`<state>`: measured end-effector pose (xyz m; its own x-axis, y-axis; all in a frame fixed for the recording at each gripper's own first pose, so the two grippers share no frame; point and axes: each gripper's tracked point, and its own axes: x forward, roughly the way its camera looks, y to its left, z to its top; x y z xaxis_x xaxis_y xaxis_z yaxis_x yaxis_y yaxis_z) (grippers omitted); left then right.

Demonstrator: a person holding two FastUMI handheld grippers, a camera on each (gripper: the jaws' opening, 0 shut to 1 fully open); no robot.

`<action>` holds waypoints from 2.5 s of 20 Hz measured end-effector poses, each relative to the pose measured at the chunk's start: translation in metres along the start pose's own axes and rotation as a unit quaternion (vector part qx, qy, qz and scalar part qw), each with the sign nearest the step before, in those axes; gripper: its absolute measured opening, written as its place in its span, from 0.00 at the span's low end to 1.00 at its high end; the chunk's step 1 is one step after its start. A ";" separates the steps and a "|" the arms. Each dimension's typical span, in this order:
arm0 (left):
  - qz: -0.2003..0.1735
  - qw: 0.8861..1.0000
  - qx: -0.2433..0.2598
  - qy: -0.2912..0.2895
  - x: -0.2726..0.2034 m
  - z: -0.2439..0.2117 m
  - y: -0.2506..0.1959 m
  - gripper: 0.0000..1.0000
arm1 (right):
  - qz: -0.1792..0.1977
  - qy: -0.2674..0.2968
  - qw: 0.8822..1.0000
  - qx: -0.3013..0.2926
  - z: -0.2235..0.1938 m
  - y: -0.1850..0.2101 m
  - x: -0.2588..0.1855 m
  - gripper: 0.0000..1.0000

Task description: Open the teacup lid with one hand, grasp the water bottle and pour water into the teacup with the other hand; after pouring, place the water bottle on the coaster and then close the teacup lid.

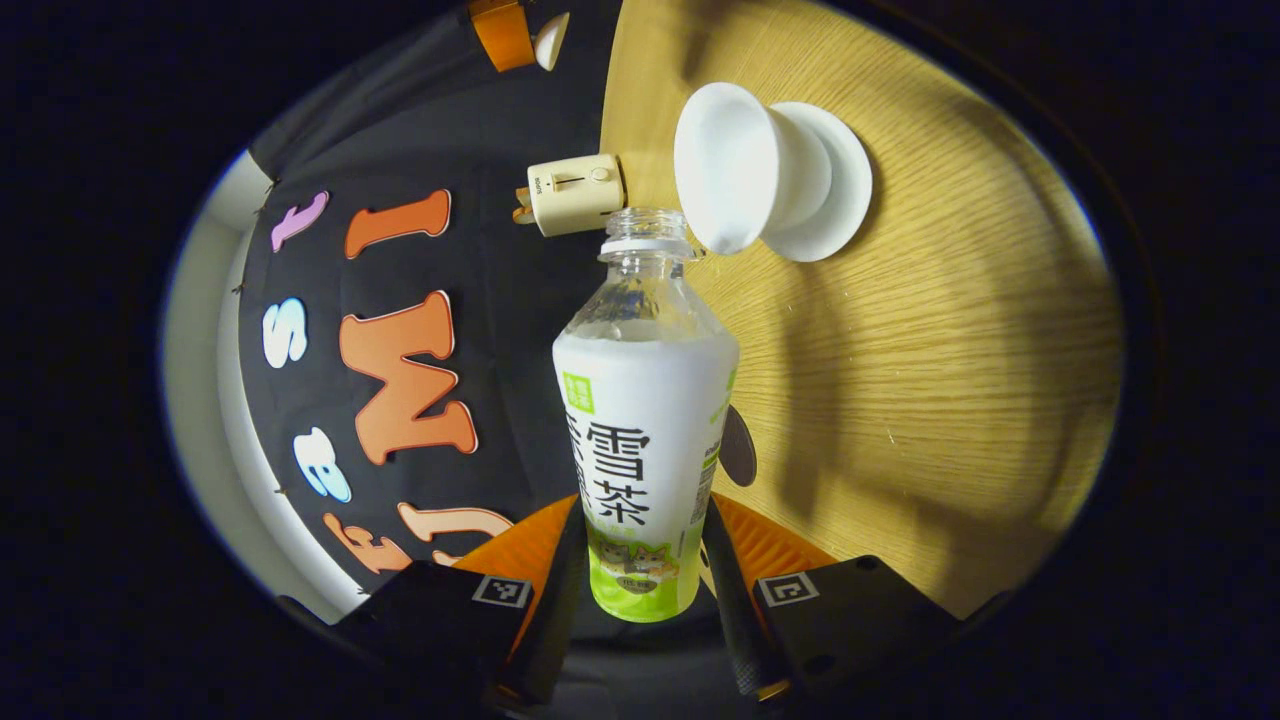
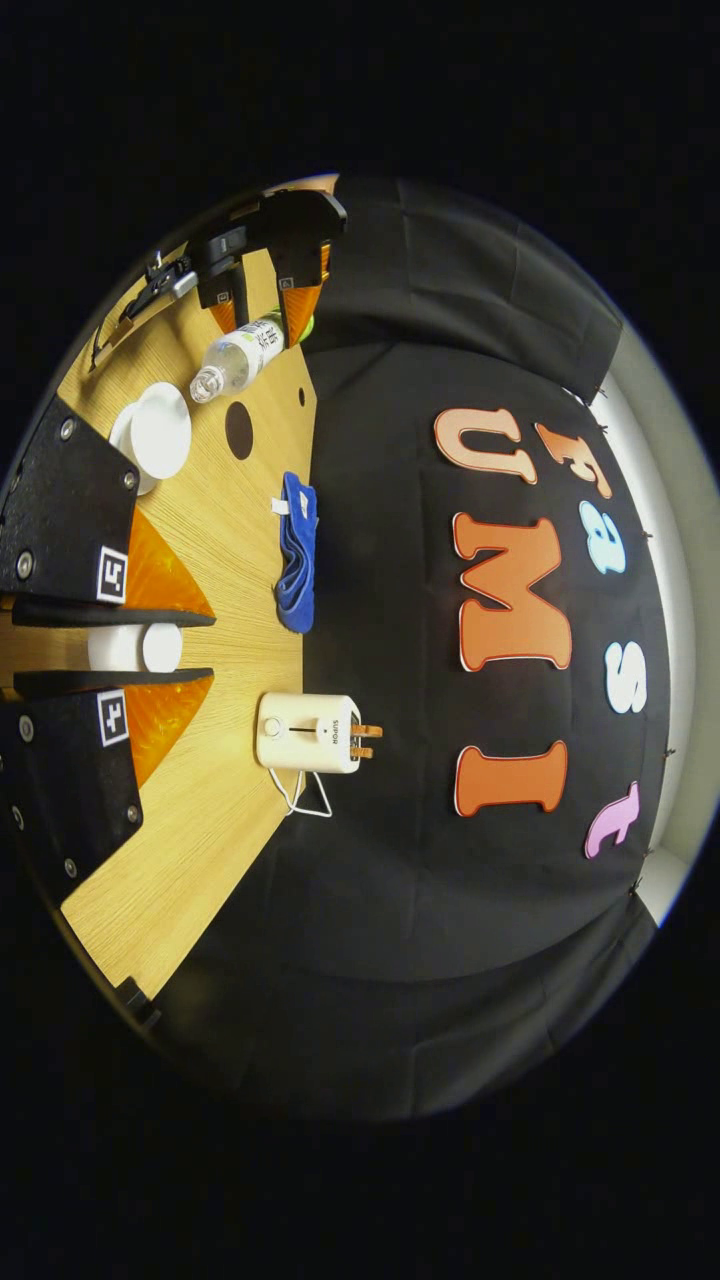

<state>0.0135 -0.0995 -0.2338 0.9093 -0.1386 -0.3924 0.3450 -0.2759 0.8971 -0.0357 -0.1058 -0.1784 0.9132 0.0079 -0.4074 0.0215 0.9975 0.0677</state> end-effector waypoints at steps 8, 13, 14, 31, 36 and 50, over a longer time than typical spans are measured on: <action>0.020 1.000 0.021 -0.011 -0.002 0.002 0.014 0.64 | 0.000 -0.005 1.000 -0.001 0.002 -0.001 0.000 0.17; 0.029 0.999 0.038 -0.012 -0.002 0.000 0.020 0.64 | 0.001 -0.006 1.000 -0.004 0.003 -0.002 -0.002 0.17; 0.029 0.999 0.041 -0.013 -0.003 0.001 0.020 0.67 | 0.001 -0.007 1.000 -0.004 0.003 -0.002 -0.002 0.17; 0.067 0.991 0.111 -0.016 0.004 0.000 0.055 0.67 | -0.005 -0.007 1.000 -0.006 0.000 -0.009 -0.005 0.17; 0.078 0.987 0.137 -0.015 0.004 0.000 0.071 0.68 | -0.004 -0.010 1.000 -0.003 0.003 -0.009 -0.005 0.17; 0.118 0.970 0.209 -0.027 -0.008 0.012 0.112 0.65 | 0.004 -0.013 1.000 -0.004 0.009 -0.003 -0.006 0.17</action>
<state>0.0418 -0.1405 -0.1320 0.9342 -0.2915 -0.2058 -0.0064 -0.5906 0.8070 -0.0374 -0.1090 -0.1681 0.9236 0.0141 -0.3830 0.0110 0.9979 0.0633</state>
